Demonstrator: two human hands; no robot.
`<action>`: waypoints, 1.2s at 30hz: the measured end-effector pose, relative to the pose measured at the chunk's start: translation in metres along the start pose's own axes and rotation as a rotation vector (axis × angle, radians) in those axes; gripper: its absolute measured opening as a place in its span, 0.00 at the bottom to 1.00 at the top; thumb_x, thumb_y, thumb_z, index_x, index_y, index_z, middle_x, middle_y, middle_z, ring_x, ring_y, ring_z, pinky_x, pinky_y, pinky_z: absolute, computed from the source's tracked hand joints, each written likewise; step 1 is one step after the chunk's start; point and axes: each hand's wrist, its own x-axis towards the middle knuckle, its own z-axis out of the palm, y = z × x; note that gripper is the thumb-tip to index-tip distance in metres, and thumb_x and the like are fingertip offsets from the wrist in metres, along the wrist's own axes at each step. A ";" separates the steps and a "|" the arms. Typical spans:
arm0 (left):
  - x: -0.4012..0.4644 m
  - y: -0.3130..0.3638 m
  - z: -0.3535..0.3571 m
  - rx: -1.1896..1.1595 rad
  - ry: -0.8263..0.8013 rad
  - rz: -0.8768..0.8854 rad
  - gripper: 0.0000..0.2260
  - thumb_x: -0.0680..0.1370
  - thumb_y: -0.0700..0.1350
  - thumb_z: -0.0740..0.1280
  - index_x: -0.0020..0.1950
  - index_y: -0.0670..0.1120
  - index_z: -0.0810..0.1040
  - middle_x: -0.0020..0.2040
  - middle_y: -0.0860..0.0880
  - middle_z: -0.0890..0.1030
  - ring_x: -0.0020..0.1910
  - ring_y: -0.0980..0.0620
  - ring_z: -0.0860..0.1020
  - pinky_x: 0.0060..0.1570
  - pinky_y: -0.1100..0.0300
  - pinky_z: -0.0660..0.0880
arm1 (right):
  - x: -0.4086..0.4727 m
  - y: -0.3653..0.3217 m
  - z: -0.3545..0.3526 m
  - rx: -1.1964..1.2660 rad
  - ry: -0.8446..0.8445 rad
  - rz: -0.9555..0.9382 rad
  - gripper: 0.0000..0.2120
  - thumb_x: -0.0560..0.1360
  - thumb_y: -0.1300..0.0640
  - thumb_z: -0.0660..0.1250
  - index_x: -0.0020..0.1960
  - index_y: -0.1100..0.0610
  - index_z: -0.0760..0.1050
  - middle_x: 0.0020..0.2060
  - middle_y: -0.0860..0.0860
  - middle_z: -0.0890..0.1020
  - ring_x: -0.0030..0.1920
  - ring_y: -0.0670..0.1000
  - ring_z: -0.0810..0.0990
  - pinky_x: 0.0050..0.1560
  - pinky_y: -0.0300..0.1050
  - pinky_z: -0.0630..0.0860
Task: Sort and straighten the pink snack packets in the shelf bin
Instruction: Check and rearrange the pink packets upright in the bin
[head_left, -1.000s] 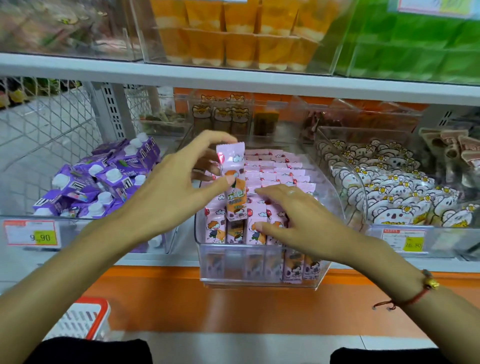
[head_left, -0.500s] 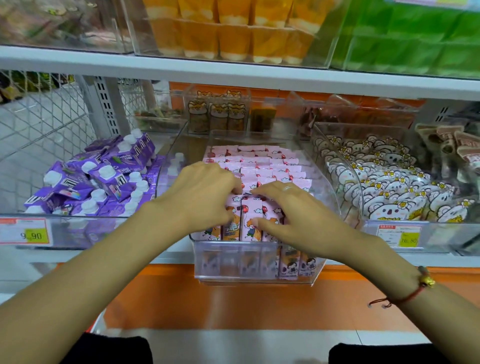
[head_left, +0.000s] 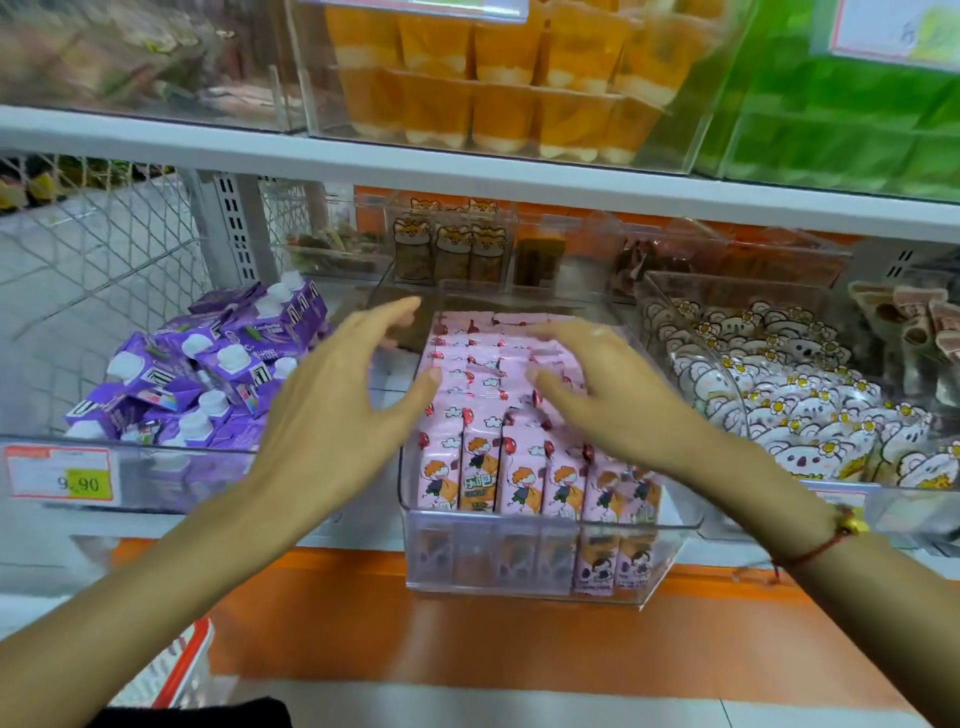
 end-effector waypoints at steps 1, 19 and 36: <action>-0.003 -0.002 0.003 -0.036 -0.033 -0.054 0.24 0.75 0.52 0.68 0.70 0.58 0.67 0.61 0.62 0.75 0.56 0.60 0.74 0.54 0.57 0.72 | 0.016 0.003 0.001 -0.035 -0.020 0.023 0.21 0.80 0.52 0.61 0.72 0.56 0.66 0.68 0.55 0.72 0.67 0.55 0.70 0.65 0.49 0.68; -0.009 -0.005 0.013 -0.348 -0.177 -0.303 0.13 0.75 0.48 0.69 0.54 0.63 0.72 0.52 0.67 0.75 0.45 0.70 0.76 0.42 0.74 0.70 | 0.136 0.049 0.044 0.308 0.188 0.496 0.08 0.77 0.60 0.66 0.53 0.61 0.80 0.51 0.59 0.83 0.45 0.55 0.81 0.48 0.46 0.79; -0.005 0.035 0.010 -0.210 -0.173 -0.002 0.23 0.72 0.60 0.69 0.66 0.58 0.72 0.57 0.63 0.77 0.55 0.65 0.74 0.54 0.65 0.71 | -0.024 -0.045 -0.009 1.435 0.426 0.558 0.04 0.79 0.60 0.64 0.46 0.56 0.75 0.40 0.51 0.83 0.39 0.44 0.82 0.43 0.34 0.79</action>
